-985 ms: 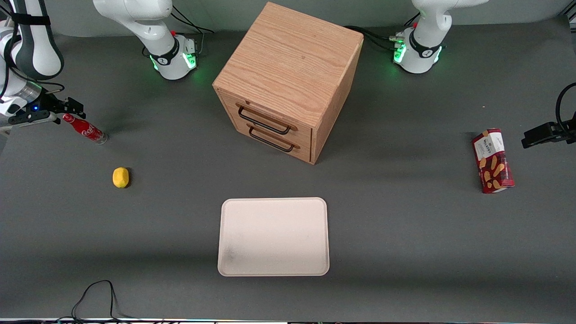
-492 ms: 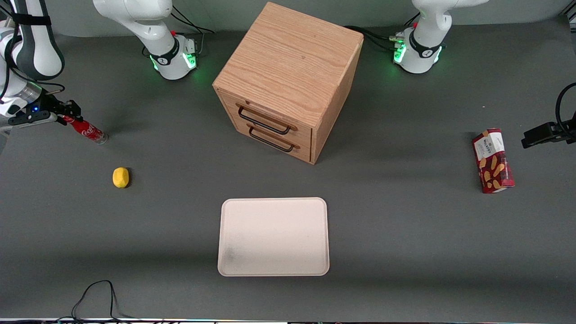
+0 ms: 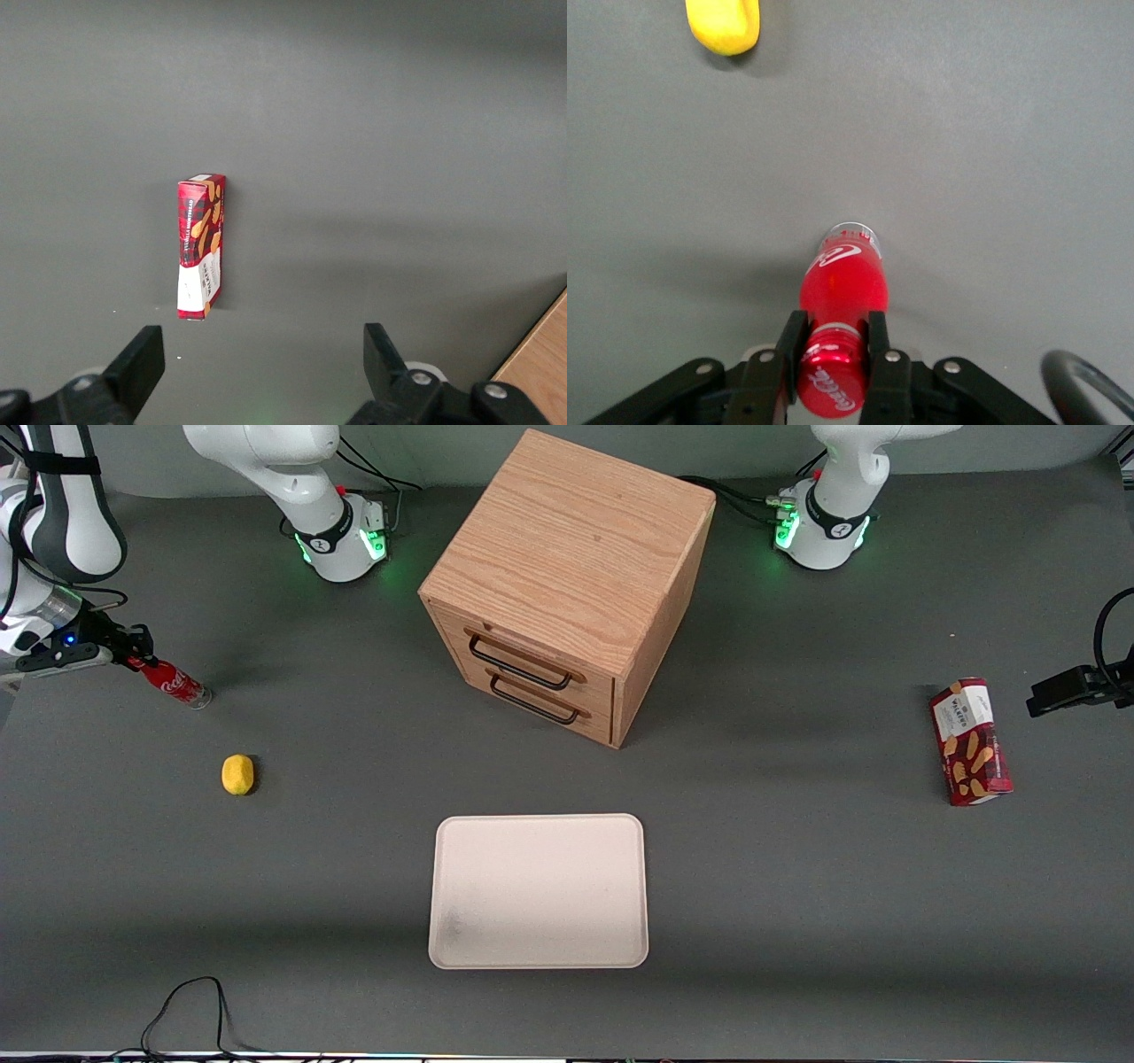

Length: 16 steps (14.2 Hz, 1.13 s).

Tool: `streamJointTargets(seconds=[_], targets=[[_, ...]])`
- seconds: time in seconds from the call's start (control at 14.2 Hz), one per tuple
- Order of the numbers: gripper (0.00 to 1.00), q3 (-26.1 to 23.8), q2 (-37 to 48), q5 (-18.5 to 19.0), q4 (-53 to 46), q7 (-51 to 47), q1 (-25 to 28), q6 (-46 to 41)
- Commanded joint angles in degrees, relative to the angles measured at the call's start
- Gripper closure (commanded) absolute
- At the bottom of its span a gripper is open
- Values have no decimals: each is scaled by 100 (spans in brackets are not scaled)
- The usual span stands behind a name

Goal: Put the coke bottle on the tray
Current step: 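Close the right gripper on the bottle neck and lift it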

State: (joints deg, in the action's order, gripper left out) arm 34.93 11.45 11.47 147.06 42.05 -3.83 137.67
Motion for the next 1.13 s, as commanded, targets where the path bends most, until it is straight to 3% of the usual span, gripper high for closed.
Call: streamJointTargets(seconds=[0.0,0.63,0.84,1.06], targets=[[86,-328,287,-145,-413,49,-48,-659],[86,-1119,270,-259,-3566,-145,-39,-4210],[86,-1217,217,-339,-4105,-162,-13,-4653],[87,-1488,-36,-663,-4333,-486,14,-4644]])
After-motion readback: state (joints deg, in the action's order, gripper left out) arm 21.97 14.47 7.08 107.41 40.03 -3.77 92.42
